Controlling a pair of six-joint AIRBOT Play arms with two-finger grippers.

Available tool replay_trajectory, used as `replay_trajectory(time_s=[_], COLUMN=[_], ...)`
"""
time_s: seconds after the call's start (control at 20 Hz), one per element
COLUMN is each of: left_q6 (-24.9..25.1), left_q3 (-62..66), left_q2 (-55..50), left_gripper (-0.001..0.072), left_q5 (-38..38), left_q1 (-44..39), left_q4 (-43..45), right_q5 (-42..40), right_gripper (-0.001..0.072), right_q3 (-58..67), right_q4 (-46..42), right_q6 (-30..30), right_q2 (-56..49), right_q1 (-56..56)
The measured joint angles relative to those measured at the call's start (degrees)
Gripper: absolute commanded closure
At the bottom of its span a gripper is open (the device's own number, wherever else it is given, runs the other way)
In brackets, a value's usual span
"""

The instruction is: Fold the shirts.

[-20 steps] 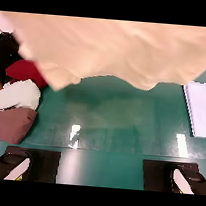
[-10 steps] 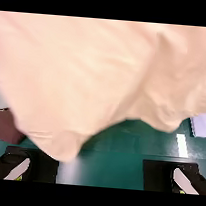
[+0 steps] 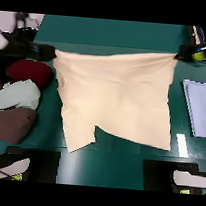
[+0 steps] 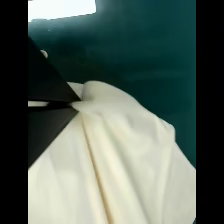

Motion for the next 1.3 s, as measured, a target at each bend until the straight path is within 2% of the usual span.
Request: replay_trajectory(time_s=[0.15, 0.2, 0.25, 0.3, 0.4, 0.55, 0.7, 0.8, 1.05, 1.3], left_q6=[-0.04, -0.07, -0.07, -0.17, -0.24, -0.26, -0.13, 0.02, -0.2, -0.42], left_q3=[-1.62, -1.86, -2.01, -2.05, -1.42, 0.42, -3.37, -9.53, -26.84, -36.7], left_q2=[-6.95, -8.46, -9.51, -10.27, -11.13, -11.32, -8.26, -4.07, 5.22, 7.61], left_gripper=[0.0675, 0.0453, 0.0234, 0.0208, 0.0206, 0.0206, 0.0206, 0.0206, 0.0206, 0.021], left_q5=[7.34, 8.76, 10.23, 11.3, 10.69, 1.7, -6.8, -9.03, -9.05, -3.5], left_q1=[0.02, 0.02, 0.02, 0.07, 0.57, 3.17, 4.87, 5.01, 2.54, -0.98], left_q4=[0.0, -0.02, 0.07, 0.07, 0.0, 0.04, 0.07, -0.2, -2.62, -7.08], right_q5=[-3.54, -3.82, -3.89, -3.78, -1.38, 3.28, 6.05, 6.58, 5.31, 3.61], right_gripper=[0.0684, 0.0549, 0.034, 0.0324, 0.0325, 0.0326, 0.0326, 0.0326, 0.0326, 0.0326], right_q3=[1.51, 2.71, 4.26, 5.88, 9.2, 11.37, 7.19, 2.03, -11.39, -22.47], right_q4=[0.55, 0.55, 0.55, 0.57, 0.66, 0.9, 1.01, 0.94, 0.98, 1.07], right_q6=[-0.2, -0.22, -0.22, -0.26, -0.31, -0.46, -1.42, -1.92, -2.34, -2.47], right_q2=[-7.5, -9.55, -11.43, -12.87, -15.28, -15.3, -10.75, -6.34, 5.07, 14.29], right_q1=[0.98, 1.18, 1.33, 1.31, 1.29, 0.79, -0.04, -0.68, -2.71, -5.99])
